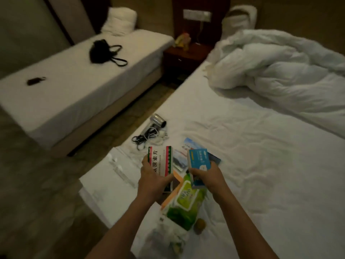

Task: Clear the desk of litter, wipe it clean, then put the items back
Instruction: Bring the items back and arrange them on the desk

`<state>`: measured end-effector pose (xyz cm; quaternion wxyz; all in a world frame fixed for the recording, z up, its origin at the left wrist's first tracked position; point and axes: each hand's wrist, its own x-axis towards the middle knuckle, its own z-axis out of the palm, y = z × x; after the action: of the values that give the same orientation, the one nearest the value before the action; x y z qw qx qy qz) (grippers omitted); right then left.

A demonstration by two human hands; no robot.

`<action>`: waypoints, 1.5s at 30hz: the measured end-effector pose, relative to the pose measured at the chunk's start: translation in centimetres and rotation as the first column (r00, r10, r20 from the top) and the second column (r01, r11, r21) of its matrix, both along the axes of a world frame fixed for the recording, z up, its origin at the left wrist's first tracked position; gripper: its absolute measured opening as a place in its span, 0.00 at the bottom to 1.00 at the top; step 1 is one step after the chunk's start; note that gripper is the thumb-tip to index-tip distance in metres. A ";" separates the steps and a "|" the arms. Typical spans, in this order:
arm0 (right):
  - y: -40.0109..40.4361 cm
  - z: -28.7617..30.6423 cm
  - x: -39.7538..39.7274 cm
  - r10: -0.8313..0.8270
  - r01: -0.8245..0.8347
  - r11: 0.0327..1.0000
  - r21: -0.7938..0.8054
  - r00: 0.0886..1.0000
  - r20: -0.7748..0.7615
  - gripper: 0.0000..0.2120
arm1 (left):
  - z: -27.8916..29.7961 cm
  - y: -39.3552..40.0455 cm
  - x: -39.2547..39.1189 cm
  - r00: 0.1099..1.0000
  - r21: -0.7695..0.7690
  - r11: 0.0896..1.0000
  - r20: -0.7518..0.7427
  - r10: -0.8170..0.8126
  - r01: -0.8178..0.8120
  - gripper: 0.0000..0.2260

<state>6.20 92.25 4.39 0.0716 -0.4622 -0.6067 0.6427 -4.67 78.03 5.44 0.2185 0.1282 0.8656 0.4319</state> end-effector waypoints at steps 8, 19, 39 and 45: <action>-16.7 6.3 -7.8 0.396 -0.389 0.917 0.086 0.913 -0.099 0.20 | 5.3 -19.3 -1.9 0.950 0.095 0.949 -0.057 0.307 -0.301 0.47; -51.8 10.0 -8.6 0.882 -0.872 0.468 0.145 0.450 -0.142 0.27 | 7.4 -53.6 7.9 0.545 0.075 0.557 -0.140 0.827 -0.827 0.47; -92.7 5.6 -0.7 0.873 -0.877 -0.477 0.063 -0.481 -0.078 0.25 | 1.0 -84.0 28.2 -0.302 -0.127 -0.312 -0.093 0.949 -0.942 0.39; -101.1 4.4 -2.9 0.783 -0.785 -0.617 0.062 -0.620 -0.049 0.24 | -0.7 -88.5 28.1 -0.402 -0.242 -0.410 -0.084 0.912 -0.879 0.41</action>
<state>3.35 -8.83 8.80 -0.5272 0.3681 -0.6720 0.3675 23.45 -10.51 4.74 -0.1603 -0.7091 0.5986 0.3363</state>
